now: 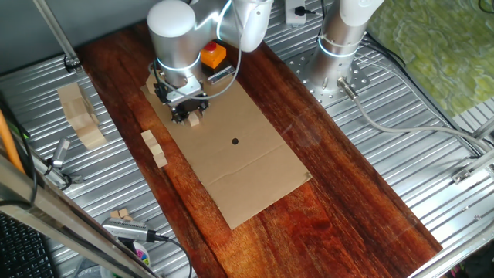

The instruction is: Stack the blocks into a pyramid shape

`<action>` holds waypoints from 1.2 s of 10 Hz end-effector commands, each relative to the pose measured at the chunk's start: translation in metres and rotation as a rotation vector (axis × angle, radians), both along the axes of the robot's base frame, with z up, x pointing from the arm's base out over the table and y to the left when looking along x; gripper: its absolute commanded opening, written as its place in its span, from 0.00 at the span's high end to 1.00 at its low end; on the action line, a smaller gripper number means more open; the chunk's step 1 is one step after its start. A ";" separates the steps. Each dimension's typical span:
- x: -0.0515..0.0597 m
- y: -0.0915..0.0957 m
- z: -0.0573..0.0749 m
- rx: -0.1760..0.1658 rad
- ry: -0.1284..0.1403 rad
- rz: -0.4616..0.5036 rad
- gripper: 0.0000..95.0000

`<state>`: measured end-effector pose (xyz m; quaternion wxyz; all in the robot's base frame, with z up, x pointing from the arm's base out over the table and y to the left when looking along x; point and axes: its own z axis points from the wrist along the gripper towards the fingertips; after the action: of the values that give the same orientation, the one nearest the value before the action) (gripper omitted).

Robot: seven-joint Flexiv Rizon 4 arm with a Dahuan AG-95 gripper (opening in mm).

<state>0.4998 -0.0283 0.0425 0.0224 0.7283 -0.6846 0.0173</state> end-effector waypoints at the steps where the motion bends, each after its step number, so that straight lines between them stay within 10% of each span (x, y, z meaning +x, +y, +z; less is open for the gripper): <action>1: 0.002 0.001 0.006 -0.028 -0.008 -0.006 0.40; 7: 0.042 -0.006 0.025 -0.055 -0.017 -0.015 0.40; 12: 0.107 -0.022 0.017 -0.048 -0.021 -0.022 0.40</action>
<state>0.6093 -0.0504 0.0582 0.0318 0.7193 -0.6927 0.0420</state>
